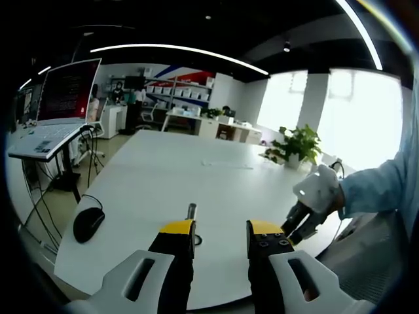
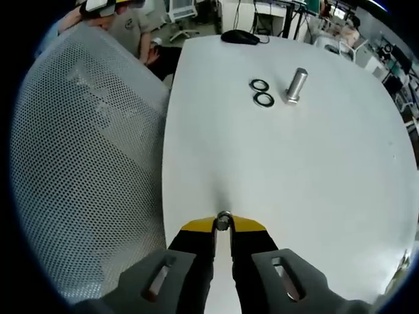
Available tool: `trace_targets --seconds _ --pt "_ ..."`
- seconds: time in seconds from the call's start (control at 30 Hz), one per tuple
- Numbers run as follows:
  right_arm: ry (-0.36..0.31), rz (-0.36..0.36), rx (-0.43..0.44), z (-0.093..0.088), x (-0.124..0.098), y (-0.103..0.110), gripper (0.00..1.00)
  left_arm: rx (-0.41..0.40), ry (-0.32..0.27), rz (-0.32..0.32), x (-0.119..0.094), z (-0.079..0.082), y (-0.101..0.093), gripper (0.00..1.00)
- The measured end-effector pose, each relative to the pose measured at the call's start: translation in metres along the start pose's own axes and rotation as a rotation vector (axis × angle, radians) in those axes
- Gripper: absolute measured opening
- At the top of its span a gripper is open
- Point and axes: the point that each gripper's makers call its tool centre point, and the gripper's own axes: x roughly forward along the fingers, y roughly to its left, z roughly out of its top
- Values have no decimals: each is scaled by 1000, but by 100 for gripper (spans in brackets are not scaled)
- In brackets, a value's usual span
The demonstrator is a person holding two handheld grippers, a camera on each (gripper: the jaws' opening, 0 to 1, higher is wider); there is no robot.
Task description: Place the washer onto the threaded stud by aligning its center hole with the stud, sliding it down to the base, and recovering from edge contact or off-axis alignment until the washer reaches the visible bottom stop.
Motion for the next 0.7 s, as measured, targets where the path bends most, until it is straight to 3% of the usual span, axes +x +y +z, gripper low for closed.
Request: trace_targets --seconds 0.27,0.7 --pt "8 -24 -12 -2 0 -6 9 2 3 -1 0 -1 -1 29" --pt "26 -82 51 -15 -13 -55 9 1 10 -6 0 -2 -2 29"
